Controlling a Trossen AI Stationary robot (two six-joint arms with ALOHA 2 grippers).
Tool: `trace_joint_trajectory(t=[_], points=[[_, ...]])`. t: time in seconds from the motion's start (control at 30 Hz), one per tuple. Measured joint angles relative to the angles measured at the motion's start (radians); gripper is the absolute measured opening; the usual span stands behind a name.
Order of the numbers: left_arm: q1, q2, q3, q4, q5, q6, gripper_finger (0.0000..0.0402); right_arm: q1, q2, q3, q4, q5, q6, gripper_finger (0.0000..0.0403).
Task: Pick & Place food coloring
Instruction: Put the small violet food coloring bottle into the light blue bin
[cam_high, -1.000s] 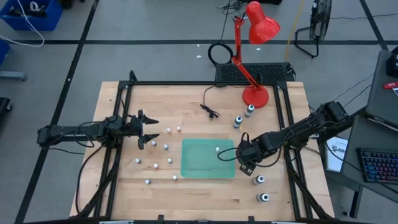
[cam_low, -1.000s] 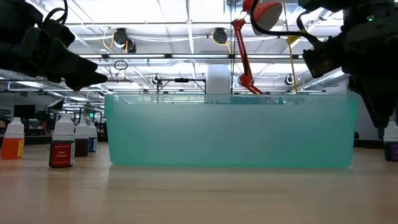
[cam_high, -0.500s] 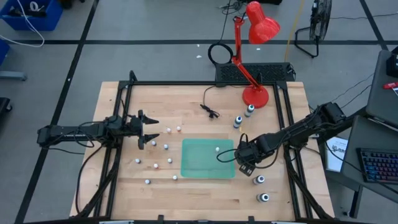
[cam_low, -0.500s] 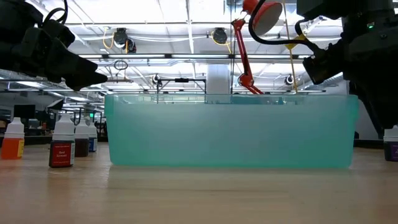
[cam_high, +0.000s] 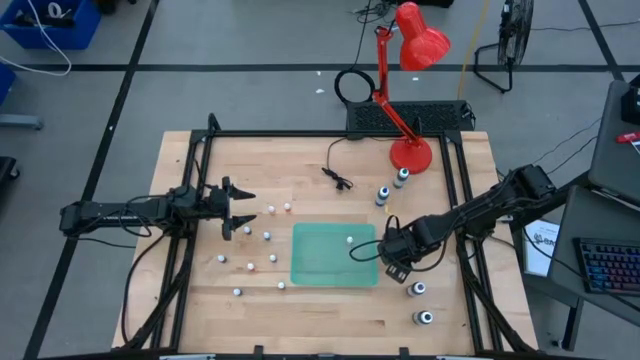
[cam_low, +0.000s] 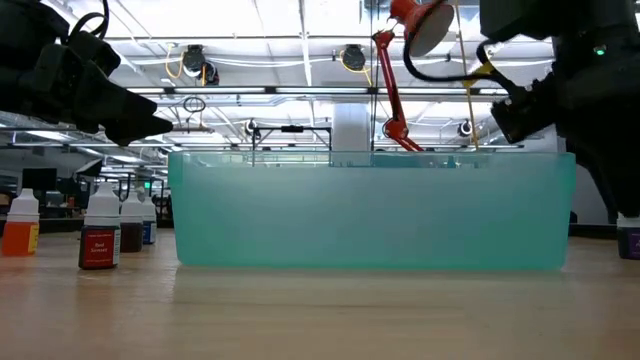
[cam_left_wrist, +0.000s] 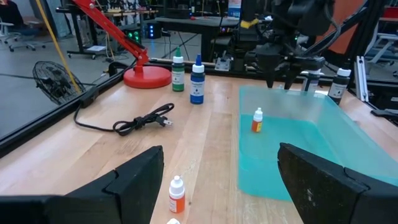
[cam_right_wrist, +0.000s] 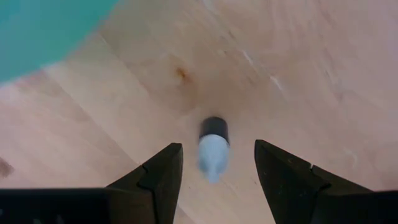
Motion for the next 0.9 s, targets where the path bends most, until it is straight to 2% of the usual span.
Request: trace_joint_trajectory(t=[0.23, 0.6, 0.73, 0.9], points=[[0.000, 0.000, 0.000, 0.000, 0.000, 0.000, 0.0310, 0.000, 0.000, -0.042, 0.071, -0.044, 0.004, 0.0187], [0.000, 0.000, 0.000, 0.000, 0.000, 0.000, 0.0310, 0.000, 0.000, -0.042, 0.074, -0.047, 0.004, 0.0185], [0.000, 0.000, 0.000, 0.000, 0.000, 0.000, 0.0310, 0.000, 0.000, -0.042, 0.060, -0.046, 0.004, 0.0160], [0.000, 0.000, 0.000, 0.000, 0.000, 0.000, 0.0310, 0.000, 0.000, -0.042, 0.058, -0.045, -0.009, 0.0099]])
